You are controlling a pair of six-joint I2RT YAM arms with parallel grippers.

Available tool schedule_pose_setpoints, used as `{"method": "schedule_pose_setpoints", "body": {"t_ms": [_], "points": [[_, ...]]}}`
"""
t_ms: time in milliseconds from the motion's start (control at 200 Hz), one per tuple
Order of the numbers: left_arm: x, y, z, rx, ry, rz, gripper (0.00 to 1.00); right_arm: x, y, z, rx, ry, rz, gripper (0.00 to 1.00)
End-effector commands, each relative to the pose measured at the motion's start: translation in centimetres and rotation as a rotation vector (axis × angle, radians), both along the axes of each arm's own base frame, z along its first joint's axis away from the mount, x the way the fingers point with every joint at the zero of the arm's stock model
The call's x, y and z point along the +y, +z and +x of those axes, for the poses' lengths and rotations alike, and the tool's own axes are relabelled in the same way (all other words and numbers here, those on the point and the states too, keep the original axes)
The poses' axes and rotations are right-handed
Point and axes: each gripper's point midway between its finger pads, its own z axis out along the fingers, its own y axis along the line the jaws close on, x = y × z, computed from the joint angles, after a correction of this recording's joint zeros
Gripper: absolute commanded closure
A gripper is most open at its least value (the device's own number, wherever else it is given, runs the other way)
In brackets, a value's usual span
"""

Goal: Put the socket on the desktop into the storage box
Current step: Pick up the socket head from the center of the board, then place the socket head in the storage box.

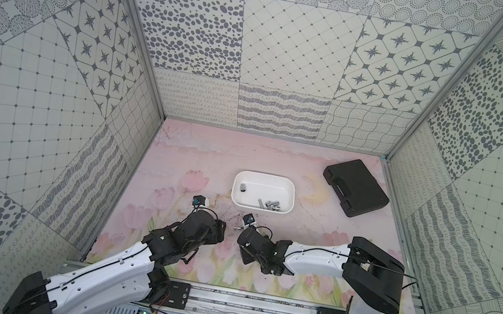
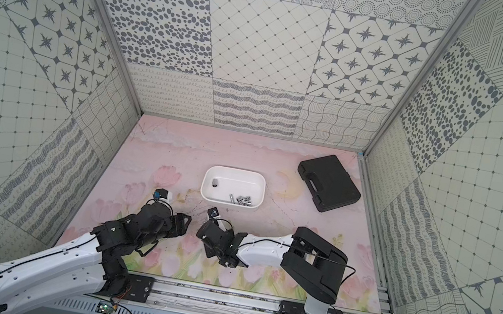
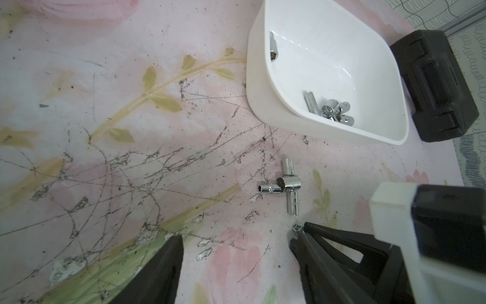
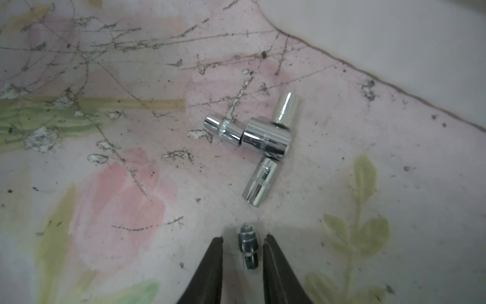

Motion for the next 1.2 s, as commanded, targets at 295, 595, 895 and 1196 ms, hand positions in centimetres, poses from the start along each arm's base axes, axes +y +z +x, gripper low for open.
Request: {"method": "schedule_pose_setpoints", "body": {"t_ms": [295,595,895,1196], "points": [[0.5,-0.4,-0.1,0.010,0.017,0.022,0.27,-1.4,-2.0,-0.7,0.061,-0.012,-0.065,0.89],[0.5,-0.6,-0.1,0.011,0.017,0.021,0.27,-3.6,4.6,-0.7,-0.046,-0.051,-0.007,0.91],[0.2,-0.7,-0.1,0.019,0.008,0.018,0.27,-6.4,13.7,5.5,-0.209,-0.178,0.116,0.90],[0.4,-0.6,-0.1,0.016,0.013,0.024,0.27,-5.8,11.7,14.8,-0.153,-0.250,0.056,0.90]]}}
